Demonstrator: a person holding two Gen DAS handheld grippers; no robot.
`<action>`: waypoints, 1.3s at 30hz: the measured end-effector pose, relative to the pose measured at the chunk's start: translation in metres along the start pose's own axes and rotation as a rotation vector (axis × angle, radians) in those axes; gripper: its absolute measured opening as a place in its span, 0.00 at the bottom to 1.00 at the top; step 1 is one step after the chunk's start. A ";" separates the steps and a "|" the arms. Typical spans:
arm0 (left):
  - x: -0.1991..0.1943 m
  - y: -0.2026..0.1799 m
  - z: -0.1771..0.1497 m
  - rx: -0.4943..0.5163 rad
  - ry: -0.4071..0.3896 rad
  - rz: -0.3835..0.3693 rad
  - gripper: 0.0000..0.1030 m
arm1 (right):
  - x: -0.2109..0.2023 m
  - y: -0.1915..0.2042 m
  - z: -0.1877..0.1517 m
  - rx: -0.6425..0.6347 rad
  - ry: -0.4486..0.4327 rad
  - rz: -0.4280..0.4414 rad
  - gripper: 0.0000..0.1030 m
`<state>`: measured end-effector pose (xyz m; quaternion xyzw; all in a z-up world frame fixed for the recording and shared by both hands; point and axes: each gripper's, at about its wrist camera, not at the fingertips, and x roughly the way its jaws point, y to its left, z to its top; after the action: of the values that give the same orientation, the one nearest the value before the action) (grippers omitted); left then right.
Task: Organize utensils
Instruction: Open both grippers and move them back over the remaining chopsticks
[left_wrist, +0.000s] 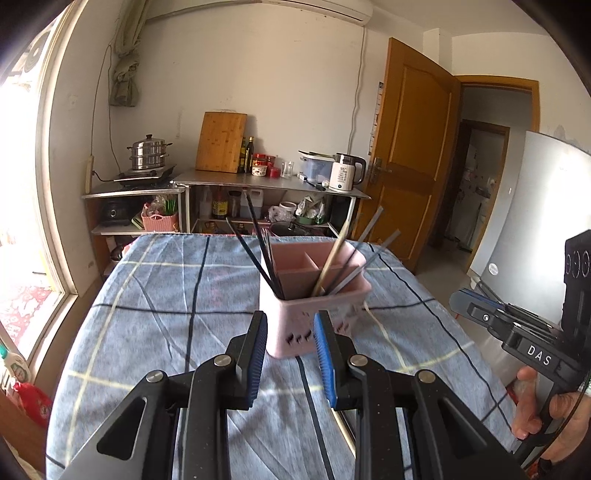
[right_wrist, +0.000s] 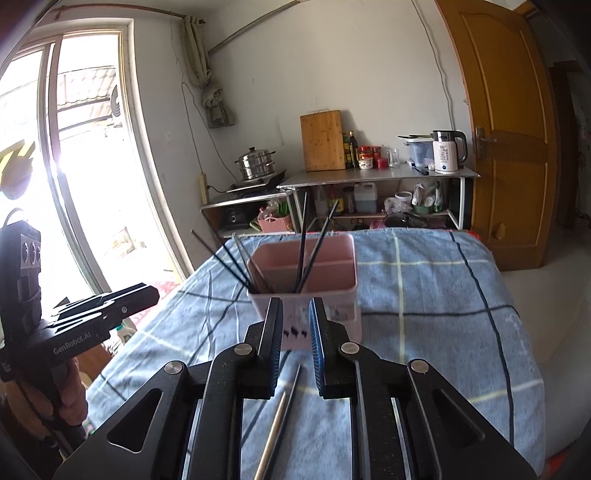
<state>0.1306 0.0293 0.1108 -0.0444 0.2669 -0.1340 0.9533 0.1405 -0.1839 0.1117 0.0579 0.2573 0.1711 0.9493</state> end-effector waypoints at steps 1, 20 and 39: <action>-0.002 -0.002 -0.006 0.002 -0.001 -0.003 0.25 | -0.002 0.000 -0.004 0.001 0.001 -0.002 0.15; -0.014 -0.014 -0.085 0.012 0.051 -0.010 0.25 | -0.011 0.009 -0.079 -0.010 0.112 -0.004 0.15; 0.011 -0.001 -0.101 -0.025 0.111 -0.006 0.25 | 0.025 0.016 -0.101 -0.013 0.215 0.002 0.15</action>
<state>0.0869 0.0241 0.0191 -0.0499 0.3207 -0.1357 0.9361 0.1047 -0.1582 0.0156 0.0333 0.3566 0.1787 0.9164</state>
